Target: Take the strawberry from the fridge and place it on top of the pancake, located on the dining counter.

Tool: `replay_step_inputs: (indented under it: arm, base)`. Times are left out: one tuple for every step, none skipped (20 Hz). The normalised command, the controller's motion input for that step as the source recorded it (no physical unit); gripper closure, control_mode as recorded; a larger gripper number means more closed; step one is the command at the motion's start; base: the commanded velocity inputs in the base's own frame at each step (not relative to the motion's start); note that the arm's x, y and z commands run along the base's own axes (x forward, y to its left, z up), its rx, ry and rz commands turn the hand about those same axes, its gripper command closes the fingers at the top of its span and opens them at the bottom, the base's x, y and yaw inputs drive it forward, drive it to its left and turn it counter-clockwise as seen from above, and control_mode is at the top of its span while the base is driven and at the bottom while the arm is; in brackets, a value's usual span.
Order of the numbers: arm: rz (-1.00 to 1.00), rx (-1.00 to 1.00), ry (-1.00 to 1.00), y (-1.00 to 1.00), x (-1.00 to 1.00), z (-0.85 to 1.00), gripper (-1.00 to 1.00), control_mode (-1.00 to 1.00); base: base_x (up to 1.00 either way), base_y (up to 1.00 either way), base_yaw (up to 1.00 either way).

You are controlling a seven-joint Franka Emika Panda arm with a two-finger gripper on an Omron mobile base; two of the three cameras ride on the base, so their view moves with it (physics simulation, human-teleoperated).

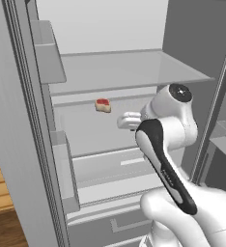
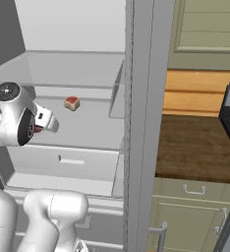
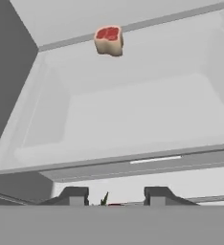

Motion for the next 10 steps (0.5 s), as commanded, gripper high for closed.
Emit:
replay_step_inputs:
  arm:
    - [0.00, 0.00, 0.18, -0.14, -0.40, 0.47, 1.00, -1.00]
    - [0.00, 0.00, 0.15, -0.11, -0.44, 0.40, 1.00, -1.00]
    - [0.00, 0.00, 0.16, -0.11, -0.39, 0.37, 1.00, -1.00]
    - [0.00, 0.00, 0.13, -0.11, -0.44, 0.36, 1.00, -1.00]
    - [0.00, 0.00, 0.08, -0.08, -0.49, 0.32, 1.00, -1.00]
    - [0.00, 0.00, 0.05, -0.07, -0.45, 0.24, 1.00, -1.00]
    - [0.00, 0.00, 0.00, -0.09, -0.66, 0.16, 1.00, -1.00]
    - [0.00, 0.00, -0.01, -0.09, -0.77, 0.04, 1.00, -1.00]
    - [0.00, 0.00, -0.04, -0.04, -0.84, 0.00, 1.00, -1.00]
    - [0.00, 0.00, -0.07, -0.01, -0.89, 0.00, 1.00, -1.00]
  base:
    - [0.00, 0.00, 0.00]
    - [0.00, 0.00, 0.00]
    - [0.00, 0.00, 0.00]
    - [0.00, 0.00, 0.00]
    - [0.00, 0.00, 0.00]
    - [0.00, 0.00, 0.00]
    - [0.00, 0.00, 0.00]
    - [0.00, 0.00, 0.00]
    - [0.00, 0.00, 0.00]
    - [0.00, 0.00, 0.00]
